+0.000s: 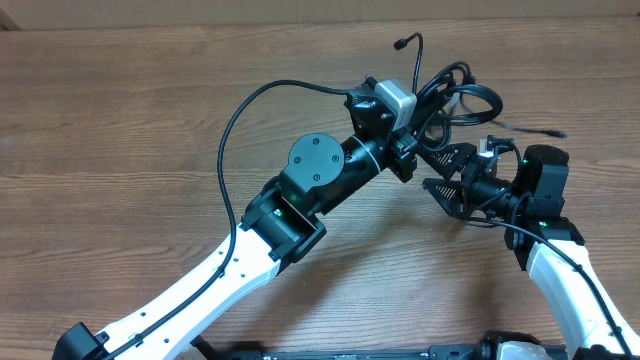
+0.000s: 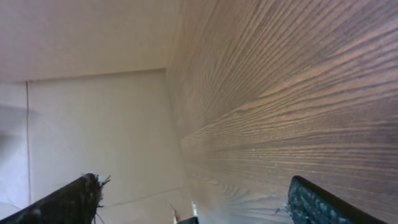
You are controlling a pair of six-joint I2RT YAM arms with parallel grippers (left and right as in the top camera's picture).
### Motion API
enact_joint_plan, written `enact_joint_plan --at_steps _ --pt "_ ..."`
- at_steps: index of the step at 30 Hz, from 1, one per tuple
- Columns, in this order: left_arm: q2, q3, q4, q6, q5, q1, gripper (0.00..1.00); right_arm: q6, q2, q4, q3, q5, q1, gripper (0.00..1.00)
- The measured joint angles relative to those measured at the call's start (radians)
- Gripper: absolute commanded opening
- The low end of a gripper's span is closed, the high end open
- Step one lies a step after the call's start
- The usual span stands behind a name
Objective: Untangle cables
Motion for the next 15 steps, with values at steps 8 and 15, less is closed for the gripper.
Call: enact_joint_plan --at_steps 8,15 --pt "0.0 0.001 -0.169 -0.011 -0.105 0.0 0.04 -0.082 0.0 -0.006 0.0 0.0 0.0 0.91" --pt "0.0 0.001 -0.316 -0.013 -0.206 0.0 0.04 -0.175 0.0 -0.004 0.0 -0.001 0.0 0.91"
